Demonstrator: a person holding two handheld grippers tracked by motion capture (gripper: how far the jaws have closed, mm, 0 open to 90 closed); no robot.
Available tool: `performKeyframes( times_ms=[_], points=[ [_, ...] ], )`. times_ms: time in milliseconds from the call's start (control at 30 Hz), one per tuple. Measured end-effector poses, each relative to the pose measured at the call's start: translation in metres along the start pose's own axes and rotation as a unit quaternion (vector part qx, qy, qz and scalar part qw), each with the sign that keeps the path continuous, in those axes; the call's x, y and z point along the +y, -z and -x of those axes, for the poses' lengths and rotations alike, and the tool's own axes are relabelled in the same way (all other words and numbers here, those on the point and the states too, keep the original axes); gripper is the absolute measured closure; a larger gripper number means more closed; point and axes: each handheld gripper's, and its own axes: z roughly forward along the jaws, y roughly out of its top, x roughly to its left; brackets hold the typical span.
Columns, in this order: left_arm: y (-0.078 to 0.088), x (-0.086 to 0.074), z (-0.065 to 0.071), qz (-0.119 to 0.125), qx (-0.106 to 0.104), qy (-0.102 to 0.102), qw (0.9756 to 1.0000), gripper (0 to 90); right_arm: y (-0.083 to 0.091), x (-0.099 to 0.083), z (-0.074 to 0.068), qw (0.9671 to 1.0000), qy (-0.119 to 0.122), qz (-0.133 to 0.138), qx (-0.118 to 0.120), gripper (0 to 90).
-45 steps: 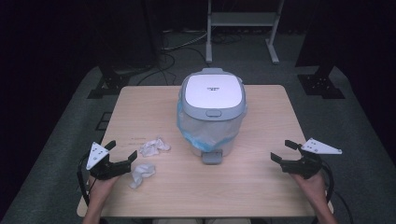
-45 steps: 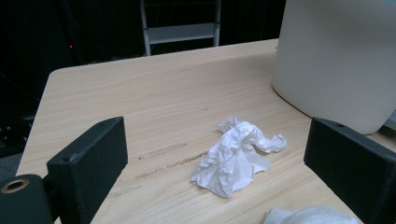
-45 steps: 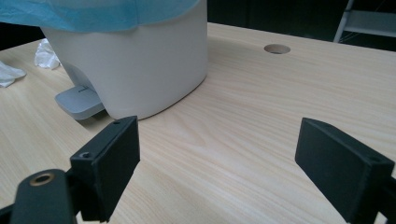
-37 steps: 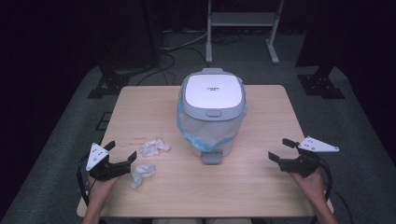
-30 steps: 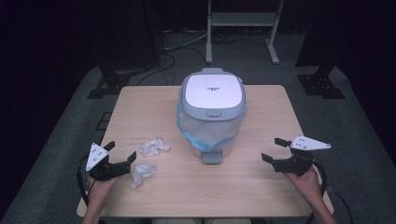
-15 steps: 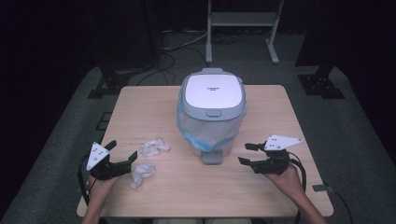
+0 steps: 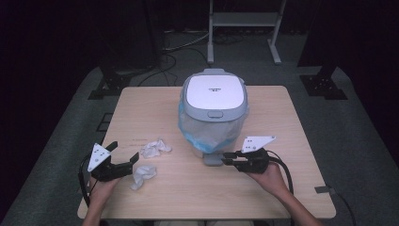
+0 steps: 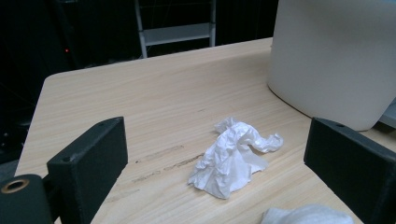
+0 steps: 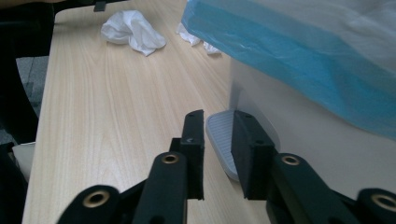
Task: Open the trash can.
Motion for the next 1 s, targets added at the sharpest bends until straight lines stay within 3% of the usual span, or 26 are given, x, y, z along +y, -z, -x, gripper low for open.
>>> performKeyframes(
  times_ms=[533, 600, 1000],
  points=[
    [-0.002, -0.001, 0.0, -0.008, -0.004, 0.001, 1.0, 6.1, -0.035, 0.001, 0.002, 0.9998, 0.007, -0.02, -0.006, 86.7],
    [-0.002, 0.0, 0.0, -0.01, -0.006, 0.001, 0.9999, 6.3, -0.04, 0.001, 0.002, 0.9996, 0.009, -0.023, -0.015, 88.4],
    [-0.003, 0.0, 0.0, -0.018, -0.014, 0.002, 0.9997, 9.4, -0.06, -0.003, 0.006, 0.9987, 0.012, -0.035, -0.034, 89.5]
  ],
)
